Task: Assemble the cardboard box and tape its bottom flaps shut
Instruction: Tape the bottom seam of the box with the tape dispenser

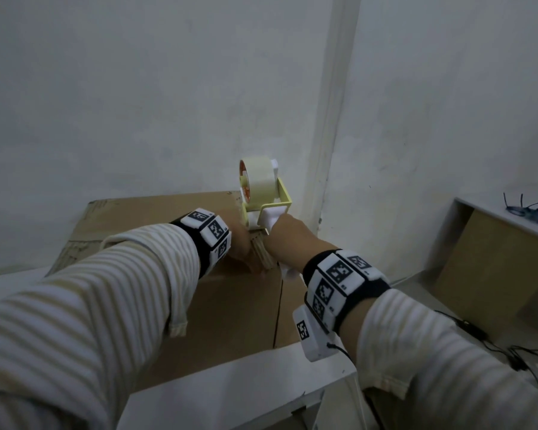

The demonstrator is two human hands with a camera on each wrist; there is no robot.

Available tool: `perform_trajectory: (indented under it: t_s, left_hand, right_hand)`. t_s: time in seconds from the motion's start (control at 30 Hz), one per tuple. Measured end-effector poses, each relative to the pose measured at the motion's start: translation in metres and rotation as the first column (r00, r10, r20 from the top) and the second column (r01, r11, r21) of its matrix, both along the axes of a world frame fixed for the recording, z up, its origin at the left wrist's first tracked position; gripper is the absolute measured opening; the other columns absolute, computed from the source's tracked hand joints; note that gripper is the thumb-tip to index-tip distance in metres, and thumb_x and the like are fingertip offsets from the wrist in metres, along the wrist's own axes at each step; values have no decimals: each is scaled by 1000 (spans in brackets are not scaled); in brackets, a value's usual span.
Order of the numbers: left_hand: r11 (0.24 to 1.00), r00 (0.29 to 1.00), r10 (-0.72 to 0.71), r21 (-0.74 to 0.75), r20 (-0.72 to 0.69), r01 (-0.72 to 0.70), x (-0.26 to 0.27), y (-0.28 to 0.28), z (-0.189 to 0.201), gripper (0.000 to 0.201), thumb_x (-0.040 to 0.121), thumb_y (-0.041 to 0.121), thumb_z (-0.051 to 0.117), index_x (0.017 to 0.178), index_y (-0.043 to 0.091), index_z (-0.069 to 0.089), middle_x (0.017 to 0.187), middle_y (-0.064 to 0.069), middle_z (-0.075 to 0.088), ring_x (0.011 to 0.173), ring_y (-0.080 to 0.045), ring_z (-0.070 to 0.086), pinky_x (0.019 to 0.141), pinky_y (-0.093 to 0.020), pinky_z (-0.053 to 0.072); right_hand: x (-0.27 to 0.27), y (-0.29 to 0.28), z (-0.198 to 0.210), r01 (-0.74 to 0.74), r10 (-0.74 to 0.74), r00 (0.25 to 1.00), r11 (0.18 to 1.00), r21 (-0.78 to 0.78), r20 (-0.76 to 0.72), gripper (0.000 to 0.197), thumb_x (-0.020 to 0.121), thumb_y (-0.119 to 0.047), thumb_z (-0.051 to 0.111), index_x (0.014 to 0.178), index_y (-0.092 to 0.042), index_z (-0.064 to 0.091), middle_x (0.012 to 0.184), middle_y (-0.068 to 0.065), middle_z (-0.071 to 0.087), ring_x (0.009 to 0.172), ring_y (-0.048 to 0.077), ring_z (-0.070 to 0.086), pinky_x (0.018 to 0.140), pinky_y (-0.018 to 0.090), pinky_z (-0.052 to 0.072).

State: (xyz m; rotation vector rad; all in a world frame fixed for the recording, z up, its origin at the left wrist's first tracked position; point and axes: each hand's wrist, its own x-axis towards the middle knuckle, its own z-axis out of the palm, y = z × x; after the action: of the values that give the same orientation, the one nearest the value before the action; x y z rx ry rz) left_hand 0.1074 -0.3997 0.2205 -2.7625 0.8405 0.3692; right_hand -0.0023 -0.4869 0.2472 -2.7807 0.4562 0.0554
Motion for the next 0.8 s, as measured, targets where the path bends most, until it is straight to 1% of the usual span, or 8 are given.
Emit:
perform_trajectory:
  t_s: [0.13,0.23,0.3,0.37,0.5,0.57,0.7,0.8]
  left_hand:
    - [998,996,-38,-45,-79,35,-16,-7,7,72,80,48,65,140,15,43,144,-7,45,133,-27,44,110,-38,34]
    - [998,994,-35,-55,-107,30,-27,-9,13,82,78,56,64,146,23,32,149,-2,38,136,-24,37,109,-33,29]
    - [997,996,-51,-59,-78,47,-30,-9,16,82,78,57,63,146,24,31,150,-2,37,136,-23,36,109,-32,28]
    - [997,996,-33,-69,-82,28,-31,-8,16,81,78,56,64,145,24,31,149,-1,38,137,-23,36,110,-31,27]
    - [993,991,-48,-113,-126,34,-33,-4,13,83,72,61,67,141,25,38,144,-2,45,130,-24,44,110,-35,32]
    - [985,989,-55,-168,-136,32,-36,1,10,81,72,58,68,140,25,39,142,-2,47,128,-25,46,110,-36,34]
    - [955,988,-91,-291,-121,52,-45,8,6,73,81,47,66,143,22,36,144,-4,45,130,-25,44,105,-31,33]
    - [917,994,-76,-398,-81,38,-49,13,-2,59,82,42,67,132,17,48,133,-11,54,120,-28,50,95,-31,37]
  right_hand:
    - [-16,-1,5,14,-16,999,997,78,29,30,82,8,49,68,-13,33,109,23,62,100,37,64,88,44,55]
    - [-26,-1,4,-11,3,998,994,111,68,7,87,1,48,85,-5,45,115,23,59,105,38,60,88,39,52]
    - [-30,1,3,-5,2,999,998,68,38,26,85,3,51,110,-3,46,119,25,55,108,38,59,92,43,51]
    - [-32,1,3,-10,8,1000,999,47,25,35,84,2,55,116,-3,43,121,25,53,110,38,58,94,45,51]
    - [-43,0,2,-17,16,999,999,44,38,18,86,-5,54,81,-8,37,116,24,56,110,37,57,88,35,50]
    - [-47,1,2,-8,0,997,995,97,82,33,88,-7,49,64,-15,28,108,23,57,109,38,58,81,32,48]
    - [-50,4,1,-20,15,998,998,65,63,29,87,-2,52,69,-15,33,113,18,56,114,33,56,91,35,47]
    - [-57,4,-5,-2,2,999,1000,5,36,32,84,-7,63,71,-15,35,117,15,59,105,26,58,90,31,48]
